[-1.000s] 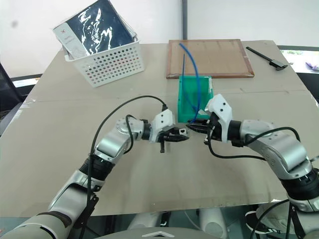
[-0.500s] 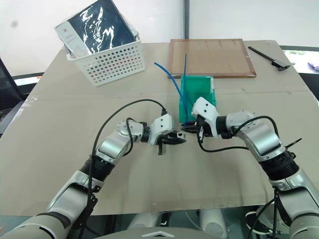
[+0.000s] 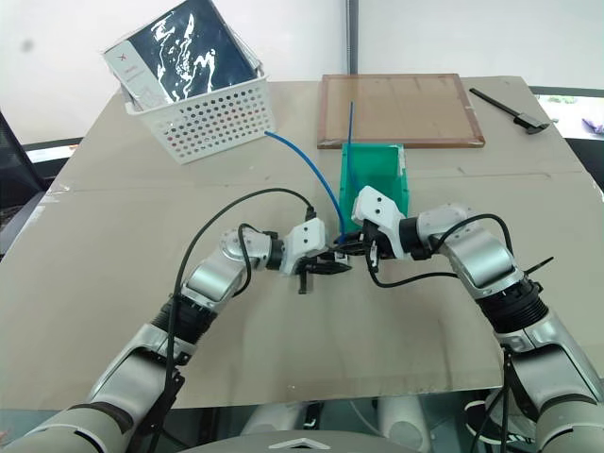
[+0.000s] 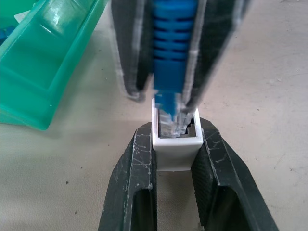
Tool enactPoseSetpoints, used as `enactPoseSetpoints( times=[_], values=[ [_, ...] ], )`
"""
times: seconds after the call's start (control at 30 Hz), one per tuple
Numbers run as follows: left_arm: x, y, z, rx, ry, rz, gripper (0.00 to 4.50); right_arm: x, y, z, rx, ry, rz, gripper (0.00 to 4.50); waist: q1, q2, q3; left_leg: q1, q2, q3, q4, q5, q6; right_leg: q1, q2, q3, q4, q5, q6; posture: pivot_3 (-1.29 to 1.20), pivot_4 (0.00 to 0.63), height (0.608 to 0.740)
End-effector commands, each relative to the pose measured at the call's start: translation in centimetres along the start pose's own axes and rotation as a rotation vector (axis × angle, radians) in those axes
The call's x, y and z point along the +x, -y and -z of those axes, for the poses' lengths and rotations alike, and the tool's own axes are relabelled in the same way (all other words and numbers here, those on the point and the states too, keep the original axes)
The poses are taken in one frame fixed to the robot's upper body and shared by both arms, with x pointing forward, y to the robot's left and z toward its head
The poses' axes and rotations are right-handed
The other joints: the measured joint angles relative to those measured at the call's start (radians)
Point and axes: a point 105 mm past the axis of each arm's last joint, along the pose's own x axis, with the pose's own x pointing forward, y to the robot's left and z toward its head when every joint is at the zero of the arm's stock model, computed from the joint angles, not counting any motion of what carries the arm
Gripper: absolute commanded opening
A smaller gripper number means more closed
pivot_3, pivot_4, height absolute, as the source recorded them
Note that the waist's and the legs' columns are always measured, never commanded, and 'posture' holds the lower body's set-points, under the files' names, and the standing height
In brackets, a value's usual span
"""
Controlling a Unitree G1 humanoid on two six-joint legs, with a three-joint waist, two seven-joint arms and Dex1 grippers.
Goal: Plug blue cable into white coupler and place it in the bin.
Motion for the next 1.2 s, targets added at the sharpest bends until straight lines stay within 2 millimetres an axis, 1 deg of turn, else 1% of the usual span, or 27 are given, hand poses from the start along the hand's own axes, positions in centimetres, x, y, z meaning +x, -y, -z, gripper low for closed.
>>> enactPoseSetpoints(
  times=[0.03,0.17,0.27,0.37,0.6,0.97,1.1,1.2],
  values=[
    [0.2,0.2,0.8,0.002,-0.029,0.018,0.37,0.0,-0.3,1.5,-0.02,-0.086,-0.029,0.0,0.0,0.0,-0.001,0.0,0.0,0.0,0.0,0.0,0.0,0.0,0.0,0.0,0.0,0.0,0.0,0.0,0.15,0.74],
    [0.3,0.1,0.9,0.007,-0.028,0.018,0.37,-0.3,0.0,2.2,-0.02,-0.123,-0.026,0.0,0.0,0.0,-0.002,0.001,0.0,0.0,0.0,0.0,0.0,0.001,0.0,0.0,0.0,0.0,0.0,0.0,0.15,0.74],
    [0.3,0.1,1.0,0.014,-0.026,0.022,0.37,-0.5,0.3,2.4,-0.027,-0.143,-0.025,0.0,0.0,-0.001,-0.002,0.002,0.0,0.0,0.0,0.0,0.0,0.002,0.0,0.0,0.0,0.0,0.0,0.0,0.15,0.74],
    [0.4,0.2,1.0,0.016,-0.024,0.024,0.37,-0.4,0.6,2.2,-0.036,-0.155,-0.03,0.0,0.0,0.0,-0.002,0.003,0.0,0.0,0.0,0.0,0.0,0.003,0.0,0.0,0.0,0.0,0.0,0.0,0.15,0.74],
    [0.5,0.2,1.1,0.02,-0.021,0.025,0.37,0.1,0.6,2.2,-0.05,-0.212,-0.103,0.0,0.0,-0.001,-0.004,0.003,0.0,0.0,0.0,0.0,0.0,0.003,0.0,0.0,0.0,0.0,0.0,0.0,0.15,0.74],
    [0.8,0.1,0.9,0.023,-0.014,0.024,0.37,0.0,0.5,1.7,-0.054,-0.268,-0.172,0.0,0.003,0.0,-0.007,0.003,-0.001,-0.001,0.0,0.0,0.0,0.003,0.0,-0.001,0.0,0.0,0.0,0.0,0.15,0.74],
    [0.8,0.1,0.9,0.026,-0.014,0.026,0.37,0.3,0.5,2.2,-0.063,-0.295,-0.171,0.0,0.004,-0.001,-0.007,0.002,-0.001,-0.001,0.001,0.0,0.0,0.003,-0.001,-0.001,0.0,0.0,0.0,0.0,0.15,0.74],
    [0.9,0.1,0.8,0.025,-0.01,0.026,0.37,1.1,0.5,3.5,-0.071,-0.325,-0.161,0.0,0.003,0.0,-0.009,0.003,-0.001,-0.001,0.001,0.0,0.0,0.003,-0.001,-0.001,0.0,0.0,0.0,0.0,0.15,0.74]
  ],
)
